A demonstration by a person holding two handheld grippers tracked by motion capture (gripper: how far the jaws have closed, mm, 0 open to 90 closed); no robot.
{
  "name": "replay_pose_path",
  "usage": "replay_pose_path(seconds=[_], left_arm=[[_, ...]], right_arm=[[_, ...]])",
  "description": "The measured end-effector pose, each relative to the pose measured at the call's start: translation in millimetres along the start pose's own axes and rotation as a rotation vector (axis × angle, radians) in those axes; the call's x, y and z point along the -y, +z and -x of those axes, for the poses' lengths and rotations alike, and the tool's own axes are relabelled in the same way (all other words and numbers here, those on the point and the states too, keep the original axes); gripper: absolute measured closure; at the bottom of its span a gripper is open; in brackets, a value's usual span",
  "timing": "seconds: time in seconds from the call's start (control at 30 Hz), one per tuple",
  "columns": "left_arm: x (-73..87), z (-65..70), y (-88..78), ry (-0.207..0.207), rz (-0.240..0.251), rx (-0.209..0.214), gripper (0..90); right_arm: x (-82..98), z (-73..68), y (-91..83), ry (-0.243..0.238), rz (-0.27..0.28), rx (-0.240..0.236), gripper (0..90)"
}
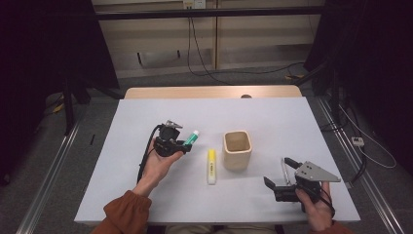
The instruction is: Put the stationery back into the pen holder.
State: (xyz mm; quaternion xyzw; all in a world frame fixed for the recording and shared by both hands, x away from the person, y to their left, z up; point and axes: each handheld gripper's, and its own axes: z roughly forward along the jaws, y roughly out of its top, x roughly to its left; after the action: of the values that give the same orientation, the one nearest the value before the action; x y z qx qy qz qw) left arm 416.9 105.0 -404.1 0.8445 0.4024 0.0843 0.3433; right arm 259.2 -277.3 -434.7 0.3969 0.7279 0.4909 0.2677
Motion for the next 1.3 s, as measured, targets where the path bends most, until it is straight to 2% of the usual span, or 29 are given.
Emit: replay_pose_path(seconds=[0.07, 0.23, 0.33, 0.47, 0.67, 0.83, 1.1, 1.3], left_arm=[[1.5, 1.7, -3.8, 0.019, -0.008, 0.031, 65.9], [7.8, 6.2, -13.4, 0.034, -0.004, 0.074, 65.9], [12.4, 9.1, -19.8, 0.072, -0.013, 0.093, 65.9], [18.0, 15.8, -26.3, 0.09, -0.011, 0.131, 65.9], [22.7, 26.7, -32.2, 0.124, -0.024, 0.19, 65.9], [32.6, 33.8, -33.8, 0.154, -0.043, 0.217, 65.8], [37.2, 51.6, -34.3, 0.222, -0.066, 0.265, 65.9], [38.5, 70.3, -28.6, 0.28, -0.1, 0.305, 65.9]], right_arm=[[-0.1, -0.2, 0.2, 0.001, 0.0, -0.003, 2.7], [0.0, -0.8, -0.1, 0.002, 0.003, -0.002, 2.6], [0.6, -1.7, 0.3, 0.016, 0.009, -0.01, 2.5], [1.2, -3.7, 1.7, 0.014, 0.011, -0.022, 2.6], [0.6, -5.4, 2.1, -0.006, 0.01, -0.018, 2.5], [1.3, -8.8, 3.1, -0.025, -0.01, -0.036, 2.7], [0.2, -12.2, 3.9, -0.042, -0.007, -0.038, 3.1], [-1.4, -22.5, 8.3, -0.112, -0.032, -0.058, 3.7]])
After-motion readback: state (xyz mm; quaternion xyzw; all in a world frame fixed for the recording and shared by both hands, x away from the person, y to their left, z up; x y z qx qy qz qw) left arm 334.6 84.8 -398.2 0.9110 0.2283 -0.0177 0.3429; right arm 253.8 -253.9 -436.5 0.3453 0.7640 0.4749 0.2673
